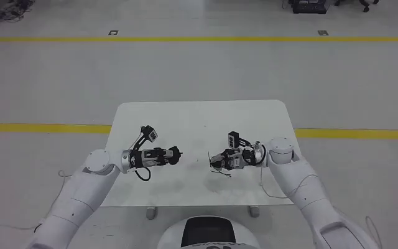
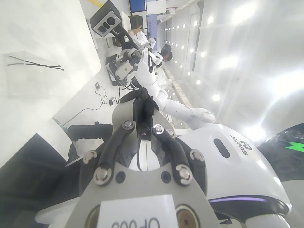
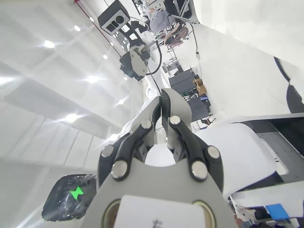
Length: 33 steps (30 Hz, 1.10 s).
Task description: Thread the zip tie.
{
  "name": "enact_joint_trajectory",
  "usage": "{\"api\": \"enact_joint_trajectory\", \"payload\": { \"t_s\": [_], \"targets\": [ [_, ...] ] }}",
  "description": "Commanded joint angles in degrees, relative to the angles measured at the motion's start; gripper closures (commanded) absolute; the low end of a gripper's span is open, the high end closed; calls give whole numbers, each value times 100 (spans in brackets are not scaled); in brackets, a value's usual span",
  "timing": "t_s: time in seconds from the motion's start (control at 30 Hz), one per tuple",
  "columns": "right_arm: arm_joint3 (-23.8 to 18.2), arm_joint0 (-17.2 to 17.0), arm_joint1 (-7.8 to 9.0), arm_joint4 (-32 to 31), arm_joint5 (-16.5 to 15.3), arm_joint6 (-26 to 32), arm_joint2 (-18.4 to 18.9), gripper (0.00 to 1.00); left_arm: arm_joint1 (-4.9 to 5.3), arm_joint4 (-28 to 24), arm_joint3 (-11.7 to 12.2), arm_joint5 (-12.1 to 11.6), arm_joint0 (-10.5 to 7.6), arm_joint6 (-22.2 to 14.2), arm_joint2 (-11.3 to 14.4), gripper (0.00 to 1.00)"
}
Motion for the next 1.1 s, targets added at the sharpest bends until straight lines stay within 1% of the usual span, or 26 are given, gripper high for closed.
{"api": "enact_joint_trajectory", "payload": {
  "t_s": [0.0, 0.07, 0.1, 0.17, 0.23, 0.3, 0.4, 0.43, 0.57, 0.63, 0.67, 0.73, 0.77, 1.03, 1.07],
  "targets": [
    [113, -2, -29, 610, 216, 91, 32, 100, -9, 179, -110, 39, 30, 211, 72, 100],
    [309, 3, -59, 1202, 216, 115, -19, 100, -15, 383, -173, 40, 44, 377, 130, 100],
    [418, 54, -68, 1519, 216, 115, -127, 100, -24, 513, -222, 47, 50, 496, 183, 100],
    [616, 139, -62, 1918, 216, 115, -297, 100, -39, 680, -286, 64, 46, 658, 264, 100],
    [817, 285, -35, 2278, 216, 115, -567, 100, -63, 918, -369, 71, 27, 931, 366, 100],
    [980, 388, -7, 2645, 216, 115, -817, 100, -88, 1003, -446, 61, 15, 1097, 450, 100],
    [1185, 569, 57, 3272, 216, 115, -1275, 100, -136, 1181, -534, 47, -11, 1431, 601, 100],
    [1230, 634, 86, 3577, 216, 115, -1471, 100, -159, 1226, -573, 44, -23, 1558, 668, 100],
    [1301, 820, 221, 4487, 216, 115, -2193, 100, -236, 1189, -615, -17, -51, 1937, 832, 100],
    [1318, 926, 299, 4882, 216, 115, -2554, 100, -267, 1187, -634, -17, -71, 2077, 871, 100],
    [1308, 996, 355, 5160, 216, 115, -2793, 100, -288, 1143, -658, -17, -64, 2167, 882, 100],
    [1279, 1111, 446, 5543, 216, 115, -3154, 100, -314, 1083, -691, -17, -51, 2230, 875, 100],
    [1289, 1176, 481, 5617, 216, 115, -3261, 100, -316, 1087, -693, -17, -51, 2234, 869, 100],
    [1289, 1176, 481, 5617, 216, 115, -3261, 100, -316, 1087, -693, -17, -51, 2234, 869, 100],
    [1240, 1088, 474, 5731, 216, 33, -3271, 100, -323, 1054, -712, -17, -34, 2358, 858, 100]
  ]
}}
